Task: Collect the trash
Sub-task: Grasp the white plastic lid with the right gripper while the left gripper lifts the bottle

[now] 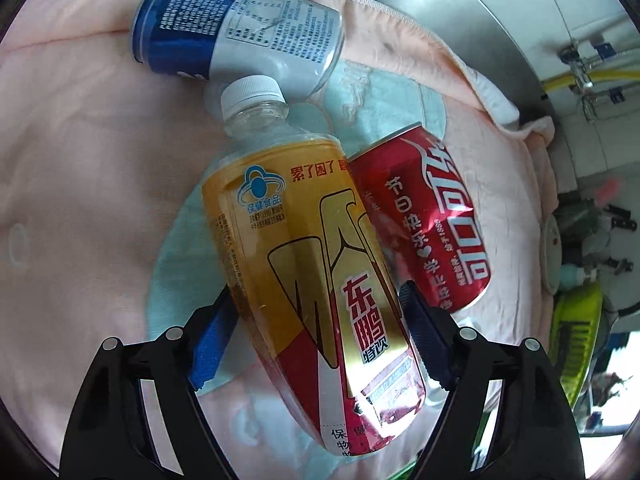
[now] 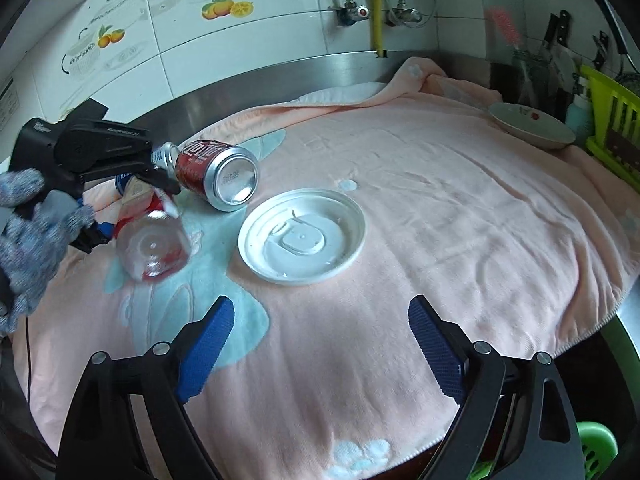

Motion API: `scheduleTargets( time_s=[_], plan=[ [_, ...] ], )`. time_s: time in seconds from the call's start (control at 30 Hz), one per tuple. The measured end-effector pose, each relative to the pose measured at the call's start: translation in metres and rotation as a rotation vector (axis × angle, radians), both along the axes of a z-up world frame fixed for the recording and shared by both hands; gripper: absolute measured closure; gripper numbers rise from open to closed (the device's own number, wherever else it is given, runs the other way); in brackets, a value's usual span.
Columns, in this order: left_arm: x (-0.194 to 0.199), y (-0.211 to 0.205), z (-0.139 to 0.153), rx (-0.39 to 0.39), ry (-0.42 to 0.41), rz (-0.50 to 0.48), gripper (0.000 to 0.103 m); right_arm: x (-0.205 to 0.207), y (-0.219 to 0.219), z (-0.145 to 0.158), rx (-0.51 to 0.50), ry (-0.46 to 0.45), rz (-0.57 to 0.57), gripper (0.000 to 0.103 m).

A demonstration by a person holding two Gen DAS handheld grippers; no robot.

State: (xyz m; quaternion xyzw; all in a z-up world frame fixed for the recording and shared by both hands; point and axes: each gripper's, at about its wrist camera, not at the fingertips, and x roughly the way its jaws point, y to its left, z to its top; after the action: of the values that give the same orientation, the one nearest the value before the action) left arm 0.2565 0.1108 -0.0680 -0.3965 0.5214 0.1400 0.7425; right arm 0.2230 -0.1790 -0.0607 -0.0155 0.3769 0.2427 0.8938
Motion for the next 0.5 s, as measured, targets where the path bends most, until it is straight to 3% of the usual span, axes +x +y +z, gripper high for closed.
scheduleTargets(
  time_s=[0.23, 0.5],
  plan=[
    [-0.011, 0.013, 0.004, 0.062, 0.045, -0.118, 0.025, 0.025, 0.026, -0.002, -0.047, 0.016, 0.027, 0.011],
    [-0.018, 0.022, 0.006, 0.102, 0.066, -0.187, 0.025, 0.049, 0.051, -0.007, -0.112, 0.039, 0.071, 0.009]
  ],
)
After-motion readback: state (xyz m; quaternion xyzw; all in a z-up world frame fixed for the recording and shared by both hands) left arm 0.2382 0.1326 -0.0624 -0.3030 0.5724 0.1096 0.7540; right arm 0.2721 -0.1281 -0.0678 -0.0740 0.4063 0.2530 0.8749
